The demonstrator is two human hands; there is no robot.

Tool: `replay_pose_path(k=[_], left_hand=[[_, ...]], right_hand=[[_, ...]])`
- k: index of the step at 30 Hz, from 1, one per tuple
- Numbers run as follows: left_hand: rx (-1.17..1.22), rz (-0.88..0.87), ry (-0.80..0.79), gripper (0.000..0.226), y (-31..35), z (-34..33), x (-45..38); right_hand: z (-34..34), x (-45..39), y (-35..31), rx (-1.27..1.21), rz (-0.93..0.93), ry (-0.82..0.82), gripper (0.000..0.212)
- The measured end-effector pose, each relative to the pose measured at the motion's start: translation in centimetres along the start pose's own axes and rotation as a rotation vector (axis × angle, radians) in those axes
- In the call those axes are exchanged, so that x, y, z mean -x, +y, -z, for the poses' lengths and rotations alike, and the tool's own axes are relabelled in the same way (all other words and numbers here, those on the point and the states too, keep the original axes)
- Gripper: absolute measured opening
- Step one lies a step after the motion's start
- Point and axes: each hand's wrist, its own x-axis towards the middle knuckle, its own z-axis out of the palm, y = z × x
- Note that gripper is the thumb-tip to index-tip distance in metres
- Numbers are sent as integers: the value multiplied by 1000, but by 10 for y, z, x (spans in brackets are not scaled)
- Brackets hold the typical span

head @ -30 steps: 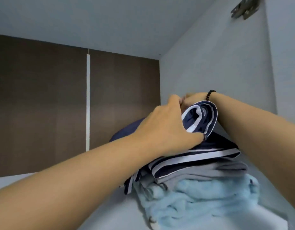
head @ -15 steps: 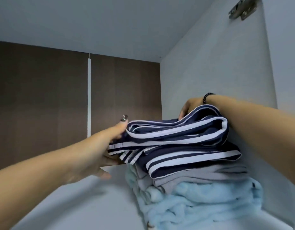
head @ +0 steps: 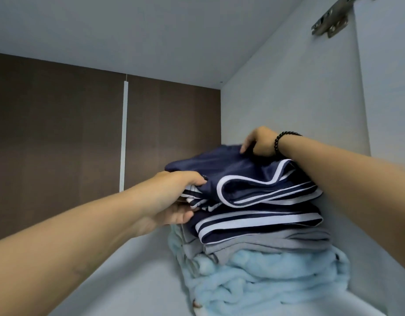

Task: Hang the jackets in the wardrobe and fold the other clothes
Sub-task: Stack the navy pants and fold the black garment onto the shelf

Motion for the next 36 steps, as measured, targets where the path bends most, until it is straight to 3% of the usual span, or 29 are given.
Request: replay_pose_path(k=[3, 5, 8, 11, 14, 18, 21, 24, 28, 31, 36], left_hand=[[0, -32, 0, 30, 7, -3, 3], [166, 26, 115, 19, 22, -2, 12], [261, -19, 128, 18, 27, 10, 18], [115, 68, 106, 13, 14, 10, 16], [-53, 169, 118, 35, 4, 8, 5], [-117, 145, 171, 26, 24, 16, 5], [-185, 150, 166, 38, 31, 14, 8], [-239, 185, 122, 33, 28, -5, -1], [-247, 211, 77, 30, 31, -26, -12], [-252, 261, 42, 34, 33, -29, -14], [-177, 170, 153, 33, 13, -26, -8]], right_hand=[[-24, 6, -8, 312, -24, -307, 27], [-26, 7, -17, 357, 2, -357, 27], [-9, 5, -28, 375, -15, -439, 36], [-11, 8, -33, 301, -78, -514, 41], [-36, 26, -31, 258, -48, -620, 38], [-42, 42, -24, 302, 3, -553, 33], [-29, 47, -28, 290, 23, -515, 33], [-20, 60, -31, 302, 114, -451, 37], [-32, 75, -18, 252, 181, -406, 26], [-47, 81, -10, 139, 183, -355, 38], [-48, 100, -9, 183, 174, -220, 39]])
